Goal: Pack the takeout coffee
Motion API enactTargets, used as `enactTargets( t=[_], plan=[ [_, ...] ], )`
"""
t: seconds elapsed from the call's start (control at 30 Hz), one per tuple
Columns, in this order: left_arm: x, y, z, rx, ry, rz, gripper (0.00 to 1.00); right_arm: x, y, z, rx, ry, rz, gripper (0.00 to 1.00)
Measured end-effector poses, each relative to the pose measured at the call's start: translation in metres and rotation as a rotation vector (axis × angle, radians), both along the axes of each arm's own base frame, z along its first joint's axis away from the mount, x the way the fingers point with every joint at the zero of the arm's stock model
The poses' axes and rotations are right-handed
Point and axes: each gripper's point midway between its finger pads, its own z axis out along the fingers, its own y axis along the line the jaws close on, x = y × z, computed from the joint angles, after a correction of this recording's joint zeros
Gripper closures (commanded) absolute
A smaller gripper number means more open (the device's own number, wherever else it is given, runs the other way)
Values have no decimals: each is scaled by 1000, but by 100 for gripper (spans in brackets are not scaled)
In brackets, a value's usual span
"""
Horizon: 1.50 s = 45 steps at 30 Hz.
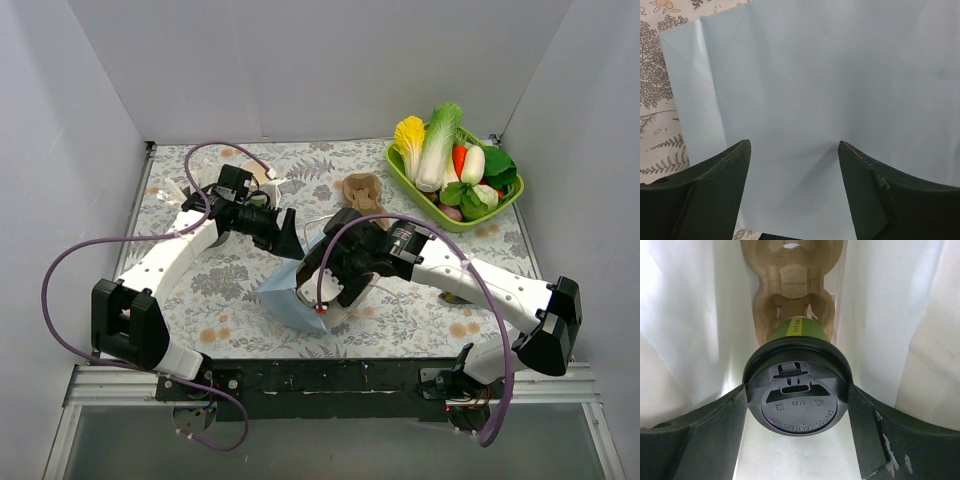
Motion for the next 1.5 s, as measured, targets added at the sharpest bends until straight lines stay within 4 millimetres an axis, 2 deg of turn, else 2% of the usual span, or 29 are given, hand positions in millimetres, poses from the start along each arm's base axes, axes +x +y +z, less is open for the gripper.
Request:
enactTargets(
  t=[0.17, 0.3, 0.43, 0.53, 0.73, 0.9, 1.3, 1.5],
  plan=[
    [7, 4, -5, 10, 21, 13, 29, 2, 5, 0, -5, 1, 3, 99],
    [21, 11, 2, 22, 18, 38, 27, 0, 8, 0, 6, 10, 12, 99],
    [46, 25, 30, 40, -69, 74, 23, -1, 13, -7, 8, 38, 13, 99],
    [53, 37, 52, 66, -165, 88, 22, 0, 17, -16, 1, 62, -2, 99],
    [20, 53, 74, 96, -252, 68, 21, 7, 20, -27, -24, 67, -36, 99],
    [-5, 62, 69, 115, -281, 41, 22, 15, 15, -28, -50, 28, -63, 99],
    [-11, 63, 43, 128, -227, 25, 22, 30, 19, -34, -53, -2, -82, 99],
    [-11, 62, 39, 130, -212, 18, 21, 41, 25, -47, -68, -11, -86, 99]
  ],
)
